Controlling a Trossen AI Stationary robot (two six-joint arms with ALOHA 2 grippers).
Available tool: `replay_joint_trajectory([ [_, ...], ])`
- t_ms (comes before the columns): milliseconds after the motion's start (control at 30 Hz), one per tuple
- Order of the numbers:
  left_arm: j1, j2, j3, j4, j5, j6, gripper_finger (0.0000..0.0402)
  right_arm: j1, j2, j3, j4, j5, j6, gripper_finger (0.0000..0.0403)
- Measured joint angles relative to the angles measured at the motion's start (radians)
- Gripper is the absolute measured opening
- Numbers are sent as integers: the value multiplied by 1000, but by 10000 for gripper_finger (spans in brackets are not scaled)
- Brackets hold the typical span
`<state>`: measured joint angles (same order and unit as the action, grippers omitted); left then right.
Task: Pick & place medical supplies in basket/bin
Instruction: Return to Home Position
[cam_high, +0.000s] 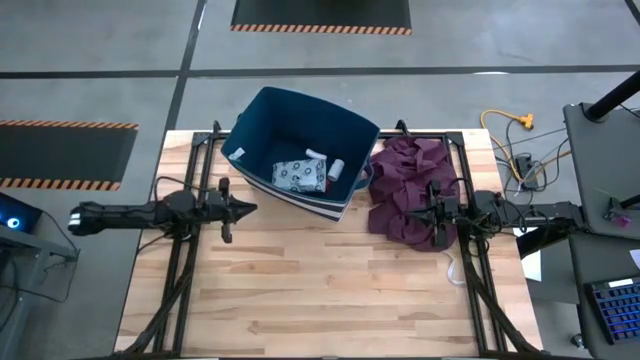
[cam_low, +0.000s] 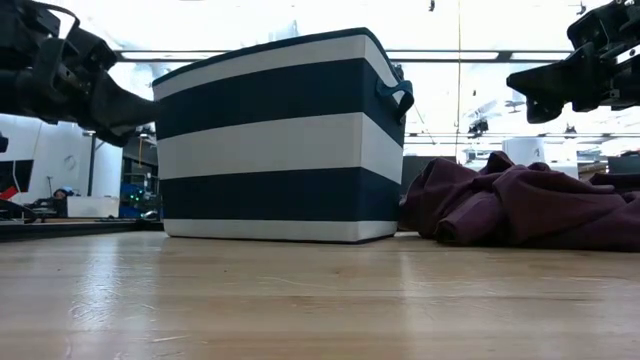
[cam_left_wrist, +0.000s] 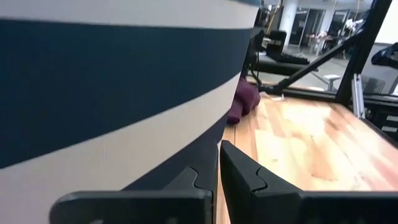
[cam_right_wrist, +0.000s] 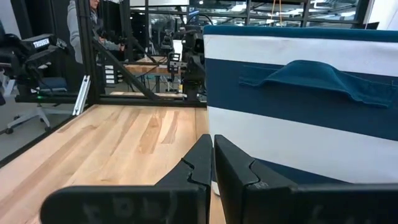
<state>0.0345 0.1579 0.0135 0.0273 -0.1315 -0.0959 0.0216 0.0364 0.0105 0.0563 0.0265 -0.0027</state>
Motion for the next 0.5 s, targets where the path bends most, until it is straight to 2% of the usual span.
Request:
replay_joint_trajectory([
  [500,0,112,0,-1,0,0,0,0,0,0,0,1,2,9],
])
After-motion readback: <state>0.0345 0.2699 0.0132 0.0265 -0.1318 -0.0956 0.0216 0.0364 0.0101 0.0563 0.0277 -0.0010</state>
